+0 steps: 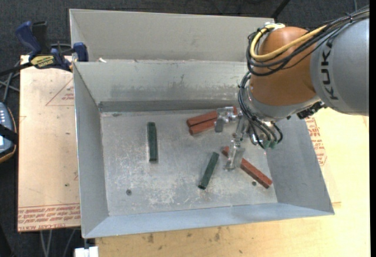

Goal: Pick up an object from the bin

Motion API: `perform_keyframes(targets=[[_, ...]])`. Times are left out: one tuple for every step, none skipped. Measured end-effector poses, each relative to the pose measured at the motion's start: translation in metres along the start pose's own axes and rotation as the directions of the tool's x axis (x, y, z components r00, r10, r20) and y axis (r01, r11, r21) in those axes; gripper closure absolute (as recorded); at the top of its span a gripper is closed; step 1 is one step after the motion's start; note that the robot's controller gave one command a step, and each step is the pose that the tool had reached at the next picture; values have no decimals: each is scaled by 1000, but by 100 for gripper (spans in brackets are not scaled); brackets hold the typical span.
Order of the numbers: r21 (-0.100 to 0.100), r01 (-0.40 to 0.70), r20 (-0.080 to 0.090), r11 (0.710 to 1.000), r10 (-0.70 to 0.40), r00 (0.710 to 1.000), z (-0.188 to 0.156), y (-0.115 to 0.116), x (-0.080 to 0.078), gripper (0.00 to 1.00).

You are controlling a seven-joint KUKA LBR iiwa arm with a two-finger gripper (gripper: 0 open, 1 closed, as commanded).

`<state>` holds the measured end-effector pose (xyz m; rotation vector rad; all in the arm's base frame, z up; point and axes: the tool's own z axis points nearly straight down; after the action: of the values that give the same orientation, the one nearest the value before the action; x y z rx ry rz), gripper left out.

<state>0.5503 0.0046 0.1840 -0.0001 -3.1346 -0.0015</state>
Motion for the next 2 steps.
perform_keyframes(targets=[[0,0,8,1000,0,1000,-4,0,-2,0],[3,215,16,977,-215,977,35,2,8,0]])
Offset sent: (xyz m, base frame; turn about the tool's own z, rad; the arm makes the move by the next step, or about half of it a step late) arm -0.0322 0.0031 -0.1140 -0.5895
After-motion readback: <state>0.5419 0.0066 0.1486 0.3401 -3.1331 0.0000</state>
